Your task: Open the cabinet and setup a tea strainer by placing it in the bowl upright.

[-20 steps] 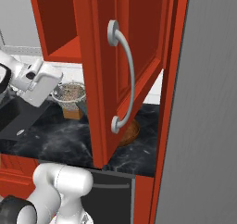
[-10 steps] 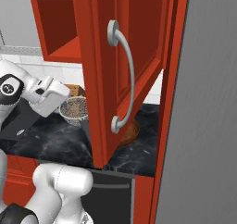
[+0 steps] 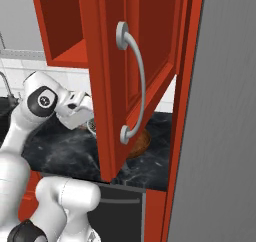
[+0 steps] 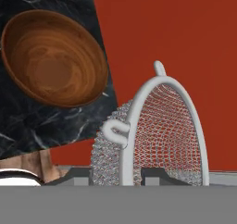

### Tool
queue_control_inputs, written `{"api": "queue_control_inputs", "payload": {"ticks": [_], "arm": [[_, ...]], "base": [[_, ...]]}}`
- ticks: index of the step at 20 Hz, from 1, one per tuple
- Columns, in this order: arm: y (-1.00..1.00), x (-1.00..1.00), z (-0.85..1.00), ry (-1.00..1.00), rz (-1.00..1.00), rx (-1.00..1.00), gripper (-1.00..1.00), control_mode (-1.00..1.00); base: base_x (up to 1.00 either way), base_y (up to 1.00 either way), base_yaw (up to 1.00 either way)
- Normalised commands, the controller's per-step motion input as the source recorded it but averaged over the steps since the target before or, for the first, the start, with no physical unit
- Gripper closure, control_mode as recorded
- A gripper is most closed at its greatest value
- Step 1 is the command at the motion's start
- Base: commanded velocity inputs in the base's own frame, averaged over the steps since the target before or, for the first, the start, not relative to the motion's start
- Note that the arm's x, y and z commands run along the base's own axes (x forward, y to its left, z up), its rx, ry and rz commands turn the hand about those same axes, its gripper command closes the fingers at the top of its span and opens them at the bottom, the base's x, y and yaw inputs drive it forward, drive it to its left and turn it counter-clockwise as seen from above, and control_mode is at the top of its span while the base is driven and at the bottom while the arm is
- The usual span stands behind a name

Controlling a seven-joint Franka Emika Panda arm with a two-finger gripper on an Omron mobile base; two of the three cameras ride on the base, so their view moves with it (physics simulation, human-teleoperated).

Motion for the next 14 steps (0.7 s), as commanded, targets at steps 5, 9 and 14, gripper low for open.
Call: {"api": "queue_control_inputs", "payload": {"ticks": [5, 9, 14], "arm": [[-0.36, 0.73, -0.29, 0.01, 0.0, 0.0, 1.0, -1.0], [-0.05, 0.64, -0.38, 0.0, 0.0, 0.0, 1.0, -1.0], [0.0, 0.6, -0.45, 0.02, 0.0, 0.0, 1.0, -1.0]], "base": [[0.0, 0.0, 0.0], [0.0, 0.0, 0.0], [0.0, 0.0, 0.0]]}}
